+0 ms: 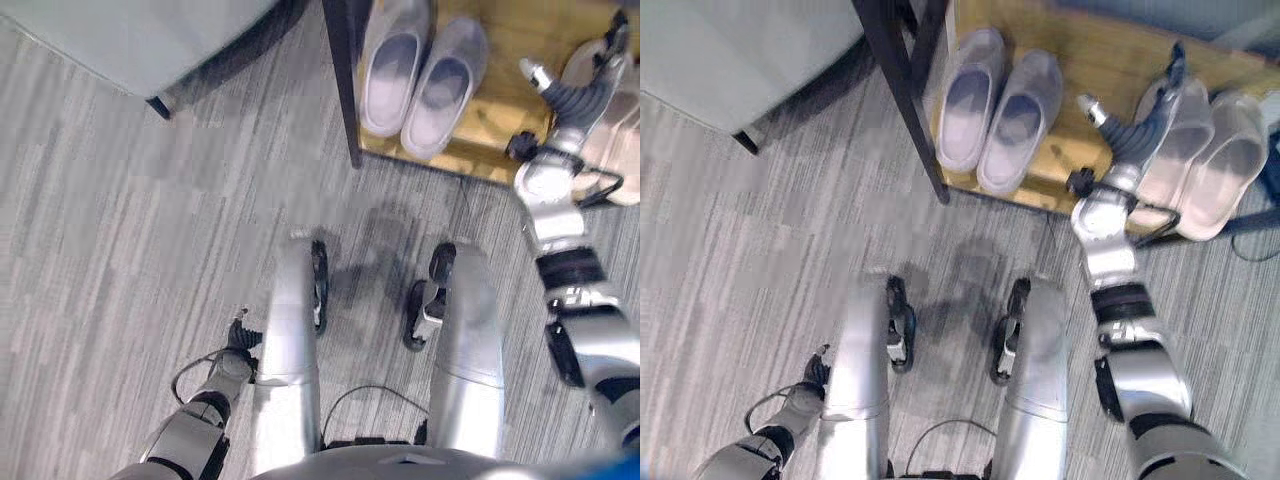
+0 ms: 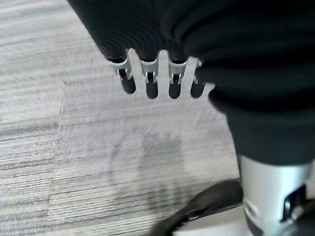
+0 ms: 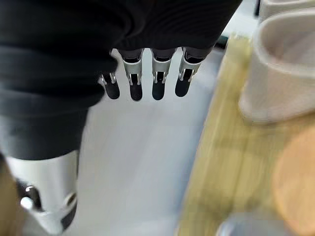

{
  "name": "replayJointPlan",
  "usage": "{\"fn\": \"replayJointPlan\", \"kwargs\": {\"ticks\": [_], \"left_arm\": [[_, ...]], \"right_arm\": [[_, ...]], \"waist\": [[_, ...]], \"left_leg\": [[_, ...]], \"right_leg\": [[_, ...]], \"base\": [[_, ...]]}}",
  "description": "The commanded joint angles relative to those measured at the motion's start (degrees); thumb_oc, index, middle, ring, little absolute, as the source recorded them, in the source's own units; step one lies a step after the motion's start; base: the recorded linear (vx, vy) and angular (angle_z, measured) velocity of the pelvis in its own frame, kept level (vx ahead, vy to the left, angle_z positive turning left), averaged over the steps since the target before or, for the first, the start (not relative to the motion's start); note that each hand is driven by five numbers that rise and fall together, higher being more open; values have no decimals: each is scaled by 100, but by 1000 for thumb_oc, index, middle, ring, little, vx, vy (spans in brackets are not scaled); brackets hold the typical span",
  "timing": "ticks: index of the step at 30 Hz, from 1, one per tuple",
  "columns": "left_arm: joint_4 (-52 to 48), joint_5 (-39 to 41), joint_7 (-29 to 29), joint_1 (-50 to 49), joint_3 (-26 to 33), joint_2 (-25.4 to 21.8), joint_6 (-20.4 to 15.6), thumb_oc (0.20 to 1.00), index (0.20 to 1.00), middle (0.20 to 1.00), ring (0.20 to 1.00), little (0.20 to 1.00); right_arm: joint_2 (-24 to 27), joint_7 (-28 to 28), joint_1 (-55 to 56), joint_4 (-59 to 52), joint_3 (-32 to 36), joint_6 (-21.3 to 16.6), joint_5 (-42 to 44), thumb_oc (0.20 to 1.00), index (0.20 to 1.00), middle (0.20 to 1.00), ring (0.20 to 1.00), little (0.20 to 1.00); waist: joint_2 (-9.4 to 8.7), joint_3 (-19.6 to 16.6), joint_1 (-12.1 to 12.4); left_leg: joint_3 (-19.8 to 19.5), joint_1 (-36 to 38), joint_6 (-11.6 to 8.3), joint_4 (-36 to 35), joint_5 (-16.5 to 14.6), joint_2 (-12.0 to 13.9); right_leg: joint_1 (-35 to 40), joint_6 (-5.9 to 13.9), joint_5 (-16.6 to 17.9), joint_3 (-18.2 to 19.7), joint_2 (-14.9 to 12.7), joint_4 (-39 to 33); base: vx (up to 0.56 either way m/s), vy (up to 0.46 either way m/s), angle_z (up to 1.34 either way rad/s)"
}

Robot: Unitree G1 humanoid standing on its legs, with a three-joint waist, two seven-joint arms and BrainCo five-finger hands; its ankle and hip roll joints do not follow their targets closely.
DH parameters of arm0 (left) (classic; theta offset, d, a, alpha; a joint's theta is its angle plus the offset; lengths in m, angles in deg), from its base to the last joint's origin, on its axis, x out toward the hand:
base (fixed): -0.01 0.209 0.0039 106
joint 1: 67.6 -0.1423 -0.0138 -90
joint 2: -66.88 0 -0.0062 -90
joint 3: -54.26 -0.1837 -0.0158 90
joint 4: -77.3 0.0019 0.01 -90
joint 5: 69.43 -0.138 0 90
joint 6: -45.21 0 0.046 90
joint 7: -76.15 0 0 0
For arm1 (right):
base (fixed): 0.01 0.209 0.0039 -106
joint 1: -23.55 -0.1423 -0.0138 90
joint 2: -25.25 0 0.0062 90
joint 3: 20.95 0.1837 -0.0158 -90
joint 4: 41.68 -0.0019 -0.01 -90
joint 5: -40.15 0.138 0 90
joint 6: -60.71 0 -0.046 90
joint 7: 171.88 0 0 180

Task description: Arrange the slippers neatly on the shoe rack.

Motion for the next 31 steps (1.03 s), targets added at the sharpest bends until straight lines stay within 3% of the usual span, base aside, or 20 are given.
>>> {"fn": "replayJointPlan", "kwargs": {"ticks": [1,2,4,7,8,9,11,15,17,22,24,31], "left_arm": [[528,-303,-79,-657,-225,235,44,1000,1000,1000,1000,1000],[541,-324,-98,-693,-203,277,55,1000,1000,1000,1000,1000],[568,-450,-182,-807,-69,424,163,1000,1000,1000,1000,1000],[488,-411,-333,-1008,109,441,150,1000,1000,1000,1000,1000],[462,-419,-481,-1153,165,425,158,1000,1000,1000,1000,1000],[461,-419,-481,-1153,165,425,159,1000,1000,1000,1000,1000],[460,-477,-578,-1283,162,420,158,1000,1000,1000,1000,1000],[487,-480,-854,-1707,189,493,110,1000,1000,1000,1000,1000],[560,-530,-945,-1865,205,565,141,1000,1000,1000,1000,1000],[805,-497,-981,-1923,332,707,228,1000,1000,1000,1000,1000],[867,-438,-994,-1860,343,749,250,1000,1000,1000,1000,1000],[688,-289,-993,-1626,157,855,201,1000,1000,1000,1000,1000]], "right_arm": [[-258,-412,628,-461,-278,-186,-152,1000,1000,1000,1000,1000],[-410,-527,954,-451,-296,-186,-112,1000,1000,1000,1000,1000],[-829,-947,2095,-107,-383,-115,136,1000,1000,1000,1000,1000],[-964,-1295,2902,740,-384,109,259,1000,1000,1000,1000,1000],[-975,-1476,3392,1507,-361,269,185,1000,1000,1000,1000,1000],[-976,-1476,3392,1508,-361,268,185,1000,1000,1000,1000,1000],[-1044,-1605,3634,2155,-336,420,186,1000,1000,1000,1000,1000],[-1018,-1937,3987,4269,-216,871,-188,1000,1000,1000,1000,1000],[-989,-2121,4180,4821,-128,1013,-242,1000,1000,1000,1000,1000],[-1043,-2327,4404,5294,160,1126,126,1000,1000,1000,1000,1000],[-1120,-2440,4458,5373,203,1147,328,1000,1000,1000,1000,1000],[-1122,-2471,4440,5325,61,1195,317,1000,1000,1000,1000,1000]], "waist": [[-314,-522,-27],[-332,-543,-67],[-410,-588,-193],[-451,-844,-259],[-487,-1067,-294],[-488,-1055,-296],[-506,-1173,-289],[-456,-1618,-111],[-412,-1824,-61],[-302,-2073,-55],[-263,-2198,-99],[-233,-2256,-234]], "left_leg": [[-195,336,234,-895,724,72],[-191,588,224,-1203,823,113],[-123,1932,120,-2824,1334,229],[-18,3259,24,-4327,1785,229],[-45,4260,12,-5550,2297,197],[-47,4280,11,-5566,2304,196],[-50,4993,-88,-6353,2704,174],[-62,6635,-266,-8397,3535,173],[-25,7347,-265,-9325,3651,148],[27,8061,-339,-10336,4131,214],[67,8187,-421,-10472,4177,233],[134,8121,-503,-10472,3938,224]], "right_leg": [[526,260,1169,213,-89,-685],[748,270,1230,157,-84,-1037],[2028,313,1551,-145,7,-2813],[3320,426,1962,-471,114,-4450],[4292,463,2340,-730,272,-5476],[4314,462,2346,-735,271,-5490],[5057,475,2528,-884,376,-6205],[6550,706,3191,-1200,629,-7986],[7096,804,3438,-1260,741,-8716],[7827,842,3806,-1219,909,-9771],[8108,866,3945,-1225,959,-10193],[8394,882,4052,-1275,961,-10740]], "base": [[-73,49,-10],[-109,53,-12],[-97,29,-13],[98,-17,-22],[166,-58,-9],[146,-120,6],[178,-105,4],[222,-96,22],[192,-72,5],[83,-33,-2],[42,-48,-6],[0,-4,-1]]}}
